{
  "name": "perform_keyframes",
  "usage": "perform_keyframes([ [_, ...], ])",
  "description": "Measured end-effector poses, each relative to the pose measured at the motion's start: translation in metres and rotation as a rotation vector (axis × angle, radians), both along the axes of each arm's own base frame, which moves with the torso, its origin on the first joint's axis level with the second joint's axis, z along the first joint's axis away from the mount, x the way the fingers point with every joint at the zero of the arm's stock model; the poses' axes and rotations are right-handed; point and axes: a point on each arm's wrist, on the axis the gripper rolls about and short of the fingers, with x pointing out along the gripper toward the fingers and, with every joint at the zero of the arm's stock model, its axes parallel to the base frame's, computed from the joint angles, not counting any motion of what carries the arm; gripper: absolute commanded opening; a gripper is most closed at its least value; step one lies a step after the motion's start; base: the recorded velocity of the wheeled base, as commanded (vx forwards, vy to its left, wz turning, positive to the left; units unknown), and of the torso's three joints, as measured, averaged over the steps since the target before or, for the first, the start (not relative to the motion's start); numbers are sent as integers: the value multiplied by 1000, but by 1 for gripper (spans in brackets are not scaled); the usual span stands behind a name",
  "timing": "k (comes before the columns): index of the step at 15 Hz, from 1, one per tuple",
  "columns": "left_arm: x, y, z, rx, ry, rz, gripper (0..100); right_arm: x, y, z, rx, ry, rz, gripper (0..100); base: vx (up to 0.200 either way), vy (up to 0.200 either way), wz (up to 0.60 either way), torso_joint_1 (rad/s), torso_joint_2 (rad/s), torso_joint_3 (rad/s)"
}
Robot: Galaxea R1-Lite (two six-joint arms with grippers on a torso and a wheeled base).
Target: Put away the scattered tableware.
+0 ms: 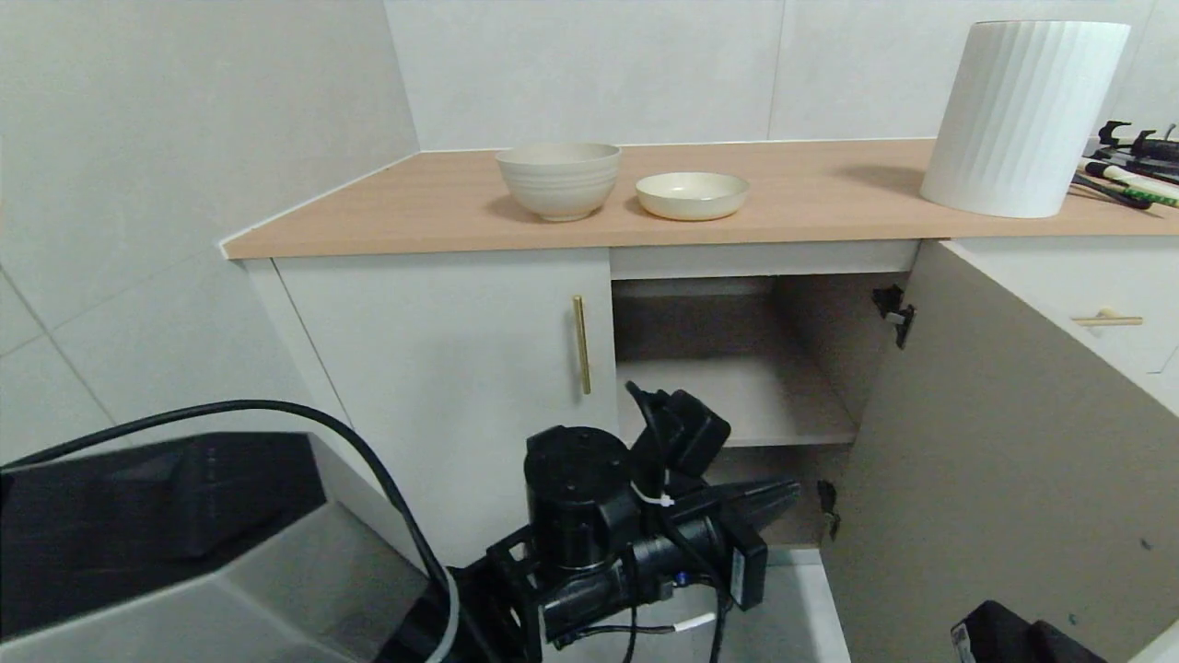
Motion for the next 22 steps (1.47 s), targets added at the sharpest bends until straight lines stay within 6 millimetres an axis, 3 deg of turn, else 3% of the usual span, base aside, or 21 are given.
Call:
perform_keyframes([
  [4, 5, 60, 28, 50, 46, 127, 0, 26, -1, 10, 18, -25, -155, 100, 0, 0, 0, 0, 0, 0],
  [8, -20, 128, 52, 123, 128, 250, 0, 55, -4, 22, 39, -55, -297, 100, 0, 0, 0, 0, 0, 0],
  [12, -49, 191, 73, 190, 235, 409, 0, 90, -3, 52, 70, -67, -416, 100, 0, 0, 0, 0, 0, 0],
  [14, -55, 212, 83, 164, 224, 489, 0, 106, 2, 66, 50, -41, -444, 100, 0, 0, 0, 0, 0, 0],
  [17, -52, 225, 90, 139, 204, 556, 0, 129, 15, 74, 51, -12, -521, 100, 0, 0, 0, 0, 0, 0],
  [18, -49, 226, 91, 138, 204, 565, 100, 134, 18, 72, 48, -6, -550, 100, 0, 0, 0, 0, 0, 0],
  [22, -39, 229, 90, 138, 210, 597, 100, 141, 25, 69, 50, 19, -565, 100, 0, 0, 0, 0, 0, 0],
])
